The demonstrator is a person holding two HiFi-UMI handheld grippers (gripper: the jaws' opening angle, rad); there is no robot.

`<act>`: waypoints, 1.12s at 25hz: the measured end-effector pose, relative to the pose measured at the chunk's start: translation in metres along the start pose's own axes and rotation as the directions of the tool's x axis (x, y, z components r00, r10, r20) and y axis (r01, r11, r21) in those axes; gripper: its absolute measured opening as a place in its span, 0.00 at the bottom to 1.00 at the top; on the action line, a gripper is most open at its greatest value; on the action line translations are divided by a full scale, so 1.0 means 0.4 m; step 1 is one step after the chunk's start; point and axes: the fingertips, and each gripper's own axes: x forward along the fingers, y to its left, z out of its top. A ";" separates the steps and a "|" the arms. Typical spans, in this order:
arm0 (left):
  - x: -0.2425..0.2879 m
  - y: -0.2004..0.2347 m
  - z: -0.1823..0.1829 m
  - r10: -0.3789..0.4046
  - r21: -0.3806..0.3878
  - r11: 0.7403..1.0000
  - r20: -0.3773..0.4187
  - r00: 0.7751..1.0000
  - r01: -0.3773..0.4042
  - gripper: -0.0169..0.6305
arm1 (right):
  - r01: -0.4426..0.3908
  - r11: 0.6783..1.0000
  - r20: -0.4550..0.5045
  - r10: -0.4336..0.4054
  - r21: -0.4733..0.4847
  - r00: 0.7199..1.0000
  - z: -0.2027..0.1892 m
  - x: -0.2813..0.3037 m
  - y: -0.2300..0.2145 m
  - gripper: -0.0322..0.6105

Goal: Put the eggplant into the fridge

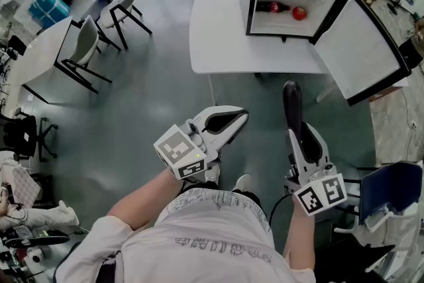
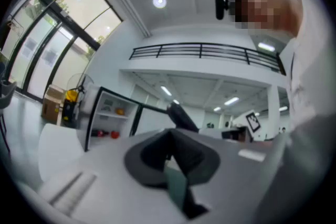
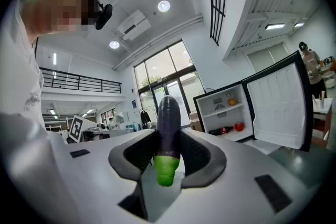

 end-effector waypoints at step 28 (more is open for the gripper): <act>0.179 -0.126 -0.098 0.113 -0.001 0.994 -0.013 0.994 -0.113 0.04 | -0.076 0.997 -0.016 0.076 -0.015 0.997 0.010 -0.159 -0.221 0.27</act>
